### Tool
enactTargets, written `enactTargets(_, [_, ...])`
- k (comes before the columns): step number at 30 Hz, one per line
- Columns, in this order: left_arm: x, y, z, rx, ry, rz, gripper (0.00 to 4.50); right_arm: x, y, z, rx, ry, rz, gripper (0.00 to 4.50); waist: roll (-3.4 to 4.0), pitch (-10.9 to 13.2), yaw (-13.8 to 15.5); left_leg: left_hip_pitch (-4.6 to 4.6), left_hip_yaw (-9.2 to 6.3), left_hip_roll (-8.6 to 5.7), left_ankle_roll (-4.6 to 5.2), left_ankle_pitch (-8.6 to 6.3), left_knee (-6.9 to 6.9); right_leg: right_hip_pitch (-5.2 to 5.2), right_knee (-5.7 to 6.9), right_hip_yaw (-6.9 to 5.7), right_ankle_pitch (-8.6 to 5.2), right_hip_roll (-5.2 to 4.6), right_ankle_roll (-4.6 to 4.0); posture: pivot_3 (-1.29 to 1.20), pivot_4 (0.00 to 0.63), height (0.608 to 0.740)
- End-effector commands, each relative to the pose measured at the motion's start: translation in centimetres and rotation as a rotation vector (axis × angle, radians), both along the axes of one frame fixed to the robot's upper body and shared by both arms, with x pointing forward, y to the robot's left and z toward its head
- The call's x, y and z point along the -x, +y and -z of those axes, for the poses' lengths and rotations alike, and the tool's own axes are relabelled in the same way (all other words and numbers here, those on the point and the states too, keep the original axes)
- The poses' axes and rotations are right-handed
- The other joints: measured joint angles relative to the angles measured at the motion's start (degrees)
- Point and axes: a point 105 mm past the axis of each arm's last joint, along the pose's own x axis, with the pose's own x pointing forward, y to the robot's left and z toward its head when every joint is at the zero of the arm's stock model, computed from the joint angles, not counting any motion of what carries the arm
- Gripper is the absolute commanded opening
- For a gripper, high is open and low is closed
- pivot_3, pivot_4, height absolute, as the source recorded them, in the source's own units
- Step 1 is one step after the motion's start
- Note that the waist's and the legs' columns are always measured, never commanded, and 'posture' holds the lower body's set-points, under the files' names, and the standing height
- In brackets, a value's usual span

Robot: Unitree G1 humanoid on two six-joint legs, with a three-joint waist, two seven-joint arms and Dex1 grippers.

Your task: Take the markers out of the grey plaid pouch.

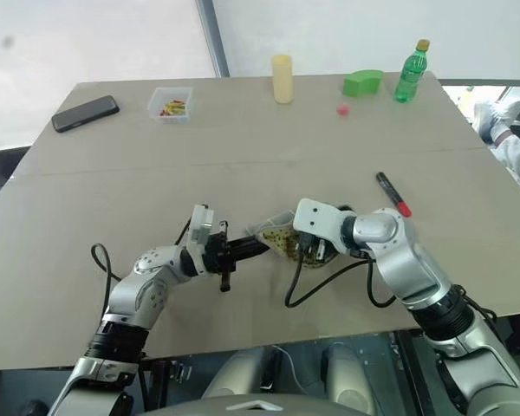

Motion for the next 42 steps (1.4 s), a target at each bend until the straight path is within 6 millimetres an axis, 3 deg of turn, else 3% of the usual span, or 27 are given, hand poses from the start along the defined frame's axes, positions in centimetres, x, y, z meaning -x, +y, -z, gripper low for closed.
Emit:
enactTargets(1, [-0.3,0.7,-1.5,0.076,0.048,0.0,0.0,-0.5,-0.6,-2.2,-0.014,-0.079,0.016,0.29,0.0,0.1,0.0,0.0,0.0,-0.01,0.02,0.01,0.0,0.0,0.0,0.0,0.0,-0.01,0.0,0.0,0.15,0.74])
enactTargets(5, [-0.6,1.0,-2.7,0.124,0.102,0.028,0.0,-1.4,-0.9,-2.9,0.024,-0.106,0.028,0.29,-0.05,0.4,0.0,-0.02,-0.02,-0.04,0.04,0.01,0.0,0.01,-0.03,-0.03,0.0,-0.03,0.01,0.0,0.15,0.74])
enactTargets(11, [-0.9,1.0,-2.7,0.091,0.078,0.037,0.0,-2.3,-2.1,-3.1,0.138,-0.176,0.037,0.29,-0.06,0.4,0.0,-0.03,-0.06,-0.05,-0.17,0.15,0.01,0.01,-0.03,-0.08,0.0,-0.02,0.0,0.0,0.15,0.74])
enactTargets(17, [-0.9,0.9,-2.7,0.103,0.085,0.033,0.0,-1.7,-1.7,-2.2,0.187,-0.188,-0.014,0.29,-0.07,0.4,0.0,-0.06,-0.04,-0.11,-0.19,0.16,0.0,0.01,-0.06,-0.05,0.0,-0.1,0.0,0.0,0.15,0.74])
enactTargets(21, [-0.9,0.9,-2.3,0.076,0.08,0.021,0.0,-1.2,-1.3,-3.5,0.107,-0.179,-0.017,0.29,-0.08,0.4,0.0,-0.05,-0.06,-0.1,-0.19,0.16,0.01,0.01,-0.04,-0.06,0.0,-0.09,0.0,0.0,0.15,0.74])
enactTargets(25, [-1.5,1.1,-1.1,-0.02,-0.005,-0.029,0.0,0.2,-1.5,-5.8,-0.052,-0.118,-0.047,0.29,-0.09,0.5,0.0,-0.06,-0.06,-0.1,-0.18,0.16,0.01,0.01,-0.05,-0.04,0.0,-0.11,0.0,0.0,0.15,0.74])
enactTargets(34, [-3.3,1.4,-0.3,-0.146,-0.205,-0.145,0.0,1.4,-2.8,-7.2,-0.233,0.003,-0.024,0.29,-0.09,0.5,0.1,-0.07,-0.09,-0.13,0.01,0.0,0.01,0.03,-0.06,0.07,0.01,-0.21,-0.01,0.0,0.15,0.74])
enactTargets(38, [-4.9,2.1,-0.4,-0.206,-0.302,-0.247,0.0,1.1,-5.4,-5.1,-0.074,0.045,0.079,0.29,-0.08,0.5,0.2,-0.07,-0.1,-0.15,0.06,0.02,0.01,0.02,-0.06,0.06,0.01,-0.22,-0.01,0.0,0.15,0.74])
enactTargets(42, [-5.4,2.1,-0.3,-0.324,-0.49,-0.261,0.0,1.3,-6.1,-4.6,-0.043,0.078,0.106,0.29,-0.2,0.6,0.3,-0.09,-0.09,-0.26,0.07,0.03,0.03,0.03,-0.06,-0.02,0.01,-0.3,0.0,0.0,0.15,0.74])
